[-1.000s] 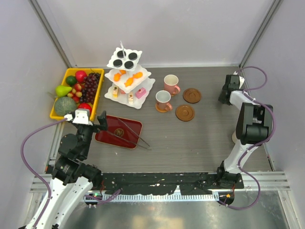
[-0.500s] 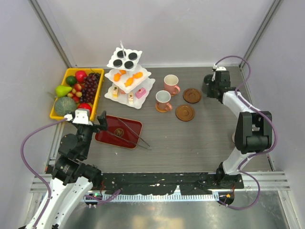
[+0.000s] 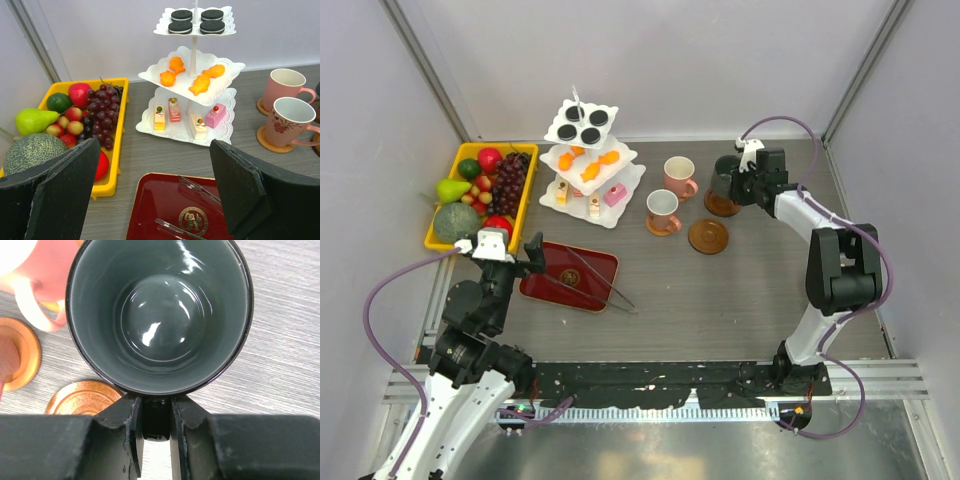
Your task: Serve the afternoon tea
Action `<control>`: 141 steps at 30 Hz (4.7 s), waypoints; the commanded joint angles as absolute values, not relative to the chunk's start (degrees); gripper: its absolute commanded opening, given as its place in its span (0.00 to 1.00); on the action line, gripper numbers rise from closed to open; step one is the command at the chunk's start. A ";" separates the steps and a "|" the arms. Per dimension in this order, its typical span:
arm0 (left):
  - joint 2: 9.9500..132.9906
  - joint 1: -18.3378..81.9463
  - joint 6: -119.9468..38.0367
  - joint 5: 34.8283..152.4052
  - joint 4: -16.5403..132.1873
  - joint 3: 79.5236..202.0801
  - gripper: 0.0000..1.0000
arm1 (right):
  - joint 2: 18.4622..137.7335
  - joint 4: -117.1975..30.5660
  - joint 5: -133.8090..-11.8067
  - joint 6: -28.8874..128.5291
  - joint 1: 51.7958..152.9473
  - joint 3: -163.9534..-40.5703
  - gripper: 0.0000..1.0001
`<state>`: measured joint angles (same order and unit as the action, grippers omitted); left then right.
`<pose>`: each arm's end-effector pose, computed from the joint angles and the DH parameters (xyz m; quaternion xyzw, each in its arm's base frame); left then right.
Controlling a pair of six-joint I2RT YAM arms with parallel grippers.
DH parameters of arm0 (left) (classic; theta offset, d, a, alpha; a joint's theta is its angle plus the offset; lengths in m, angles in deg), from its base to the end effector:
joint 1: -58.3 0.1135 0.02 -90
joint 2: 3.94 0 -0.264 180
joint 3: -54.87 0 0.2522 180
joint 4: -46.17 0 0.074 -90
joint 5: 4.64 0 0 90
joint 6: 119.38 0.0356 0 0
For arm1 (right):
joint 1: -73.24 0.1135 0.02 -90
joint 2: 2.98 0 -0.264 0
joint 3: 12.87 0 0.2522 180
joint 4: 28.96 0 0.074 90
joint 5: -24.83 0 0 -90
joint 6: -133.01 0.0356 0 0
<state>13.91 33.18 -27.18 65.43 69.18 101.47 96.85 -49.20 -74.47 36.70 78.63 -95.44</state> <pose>0.0927 -0.0301 0.3265 0.0313 0.6723 -0.0314 0.7389 0.3902 0.0426 0.2324 -0.1268 0.8856 0.0692 0.4414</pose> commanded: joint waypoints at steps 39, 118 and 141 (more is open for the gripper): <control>13.73 32.90 -26.39 66.11 65.82 101.33 0.99 | 92.05 -54.41 -70.28 37.19 79.05 -96.68 0.69; 14.52 29.04 -25.51 65.32 65.46 100.71 0.99 | 96.15 -71.28 -53.04 57.42 97.59 -103.79 0.05; 14.43 29.12 -25.33 65.76 65.38 100.71 0.99 | 104.16 -68.12 -55.06 61.37 98.82 -105.55 0.08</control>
<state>14.59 29.27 -25.87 65.63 69.14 101.04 104.74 -71.93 -56.19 59.65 98.28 -103.66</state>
